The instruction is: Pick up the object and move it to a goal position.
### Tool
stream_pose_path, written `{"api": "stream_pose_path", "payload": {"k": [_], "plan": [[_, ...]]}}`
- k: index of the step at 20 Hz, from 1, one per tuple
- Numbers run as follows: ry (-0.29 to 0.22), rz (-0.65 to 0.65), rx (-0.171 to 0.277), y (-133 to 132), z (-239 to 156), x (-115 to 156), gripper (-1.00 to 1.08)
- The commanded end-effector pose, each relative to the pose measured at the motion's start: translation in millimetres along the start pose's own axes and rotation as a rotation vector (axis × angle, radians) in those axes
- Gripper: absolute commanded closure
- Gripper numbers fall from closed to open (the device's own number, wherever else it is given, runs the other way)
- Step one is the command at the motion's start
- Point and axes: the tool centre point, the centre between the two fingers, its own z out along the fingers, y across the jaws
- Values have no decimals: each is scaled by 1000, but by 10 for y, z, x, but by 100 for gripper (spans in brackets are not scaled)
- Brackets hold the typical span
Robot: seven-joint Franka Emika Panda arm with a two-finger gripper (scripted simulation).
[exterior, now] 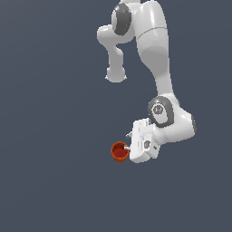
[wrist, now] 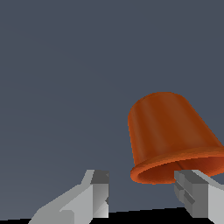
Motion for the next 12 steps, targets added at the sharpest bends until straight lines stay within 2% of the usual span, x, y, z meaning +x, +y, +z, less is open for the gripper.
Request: {"api": "stream_pose_path", "payload": {"k": [1,8,9,12], "plan": [[-2,-1,0,0,74,-2,-20],[-4,-5,0,-4,269,-6,-20],[-4,-5,0,-4,269,-6,108],[-4,-5,0,-4,269,-6,108]]}}
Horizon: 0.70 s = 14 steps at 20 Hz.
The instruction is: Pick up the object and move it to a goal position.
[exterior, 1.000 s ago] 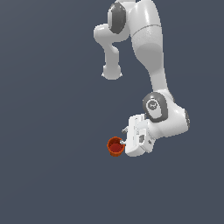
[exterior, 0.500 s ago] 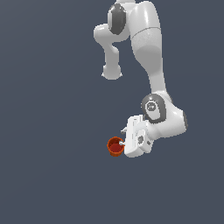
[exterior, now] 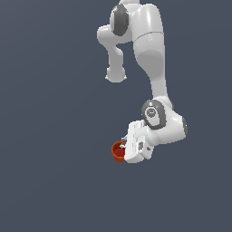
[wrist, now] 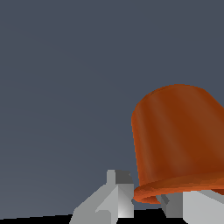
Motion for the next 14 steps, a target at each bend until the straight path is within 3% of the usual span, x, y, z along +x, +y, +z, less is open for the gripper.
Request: {"api": "stream_pose_path", "payload": {"k": [1,14], "plan": [[1,-1,-1,-2,-2,7,108],[0,0,0,7,-8,-147,108]]}}
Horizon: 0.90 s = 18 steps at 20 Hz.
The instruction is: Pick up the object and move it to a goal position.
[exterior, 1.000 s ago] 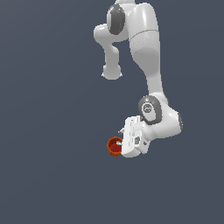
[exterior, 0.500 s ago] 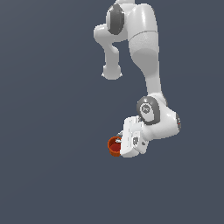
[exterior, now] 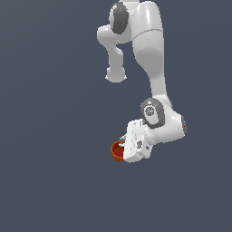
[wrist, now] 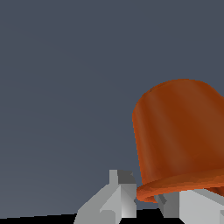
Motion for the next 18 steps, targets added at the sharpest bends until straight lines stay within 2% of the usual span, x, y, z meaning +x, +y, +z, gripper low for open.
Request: {"api": "stream_pose_path", "payload": {"k": [1,7,18], "plan": [[1,3,-1,14,-16,-105,108],[1,3,-1,32,-52,-522,108],[1,2,-2,103,-151,-1620,108]]}}
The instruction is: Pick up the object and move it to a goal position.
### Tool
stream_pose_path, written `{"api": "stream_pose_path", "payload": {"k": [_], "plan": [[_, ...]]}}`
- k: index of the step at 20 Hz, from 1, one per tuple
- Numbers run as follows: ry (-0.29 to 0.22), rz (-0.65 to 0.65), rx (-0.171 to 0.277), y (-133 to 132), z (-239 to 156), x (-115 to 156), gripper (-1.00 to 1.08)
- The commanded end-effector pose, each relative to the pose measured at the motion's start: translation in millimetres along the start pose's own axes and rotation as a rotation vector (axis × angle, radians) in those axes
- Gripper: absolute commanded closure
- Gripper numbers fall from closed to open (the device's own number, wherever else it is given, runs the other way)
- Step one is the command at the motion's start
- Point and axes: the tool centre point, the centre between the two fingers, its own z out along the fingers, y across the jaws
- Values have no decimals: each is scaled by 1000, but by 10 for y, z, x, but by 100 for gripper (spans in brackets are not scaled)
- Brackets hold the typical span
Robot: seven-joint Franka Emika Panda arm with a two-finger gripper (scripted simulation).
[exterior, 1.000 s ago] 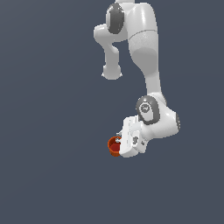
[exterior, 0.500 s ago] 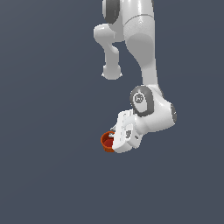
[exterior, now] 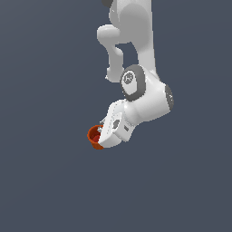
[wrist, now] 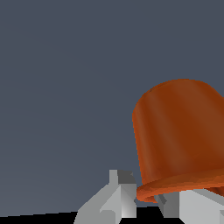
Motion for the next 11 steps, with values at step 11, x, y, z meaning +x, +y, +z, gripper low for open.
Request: {"api": "stream_pose_path", "payload": {"k": [11], "plan": [[0,0,-3,65,-68,-532,108]]}}
